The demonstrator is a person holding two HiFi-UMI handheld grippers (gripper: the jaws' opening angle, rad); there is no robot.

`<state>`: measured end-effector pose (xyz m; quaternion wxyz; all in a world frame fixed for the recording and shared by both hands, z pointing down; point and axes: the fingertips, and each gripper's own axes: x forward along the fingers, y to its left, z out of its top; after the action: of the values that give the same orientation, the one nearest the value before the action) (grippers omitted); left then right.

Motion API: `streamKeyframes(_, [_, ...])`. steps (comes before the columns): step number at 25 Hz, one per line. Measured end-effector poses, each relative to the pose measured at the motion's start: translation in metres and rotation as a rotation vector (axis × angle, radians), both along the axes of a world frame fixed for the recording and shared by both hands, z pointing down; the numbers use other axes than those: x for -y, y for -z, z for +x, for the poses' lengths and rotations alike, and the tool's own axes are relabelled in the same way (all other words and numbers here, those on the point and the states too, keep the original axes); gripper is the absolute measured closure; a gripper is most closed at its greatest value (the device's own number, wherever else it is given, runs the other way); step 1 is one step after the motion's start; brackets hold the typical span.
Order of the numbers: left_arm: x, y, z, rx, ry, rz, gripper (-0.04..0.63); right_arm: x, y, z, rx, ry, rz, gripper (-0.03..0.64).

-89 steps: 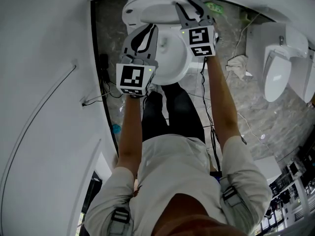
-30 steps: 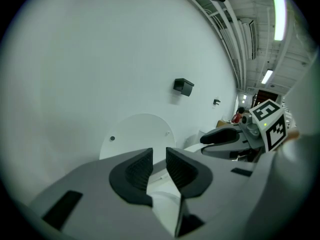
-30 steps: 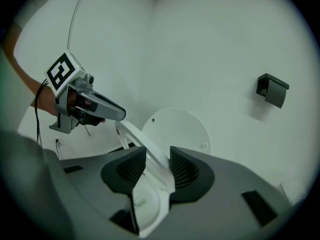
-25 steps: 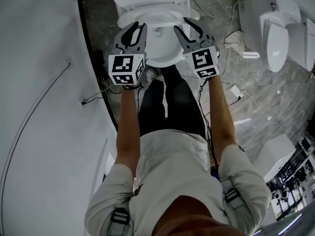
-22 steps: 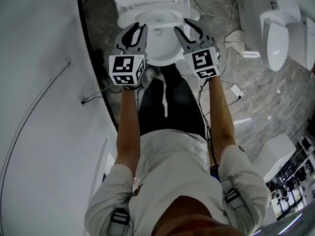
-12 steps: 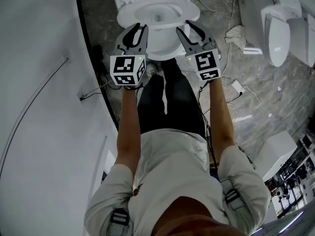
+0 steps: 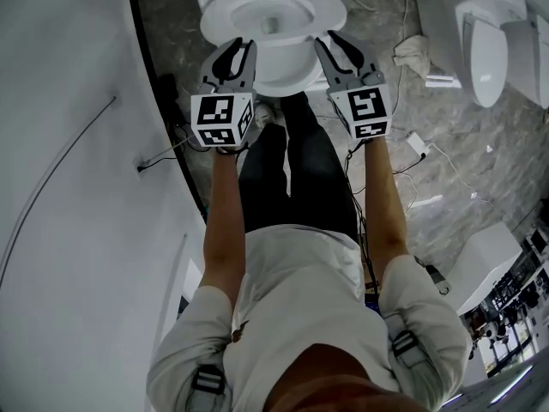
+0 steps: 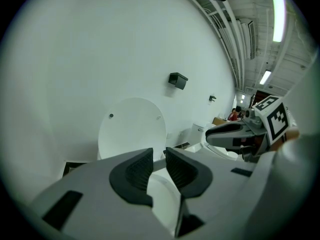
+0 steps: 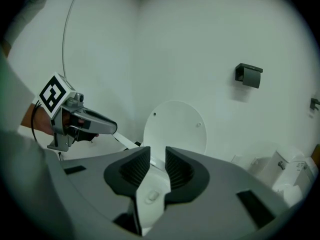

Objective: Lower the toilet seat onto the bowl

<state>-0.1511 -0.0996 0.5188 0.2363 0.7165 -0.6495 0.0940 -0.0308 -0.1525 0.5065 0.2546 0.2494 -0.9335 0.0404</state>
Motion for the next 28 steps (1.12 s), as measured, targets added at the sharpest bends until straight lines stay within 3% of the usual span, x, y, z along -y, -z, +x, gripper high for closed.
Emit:
streamKeyframes(6, [-0.009,-0.007,0.008,-0.001,-0.008,-0.007,0.505,-0.004,-0.01,0.005,0.001,-0.044,-0.02,0.561])
streamKeyframes(28, [-0.052,-0.049,0.034,-0.023,-0.056,-0.079,0.505,-0.05,-0.06,0.019,-0.043,-0.058,-0.123,0.575])
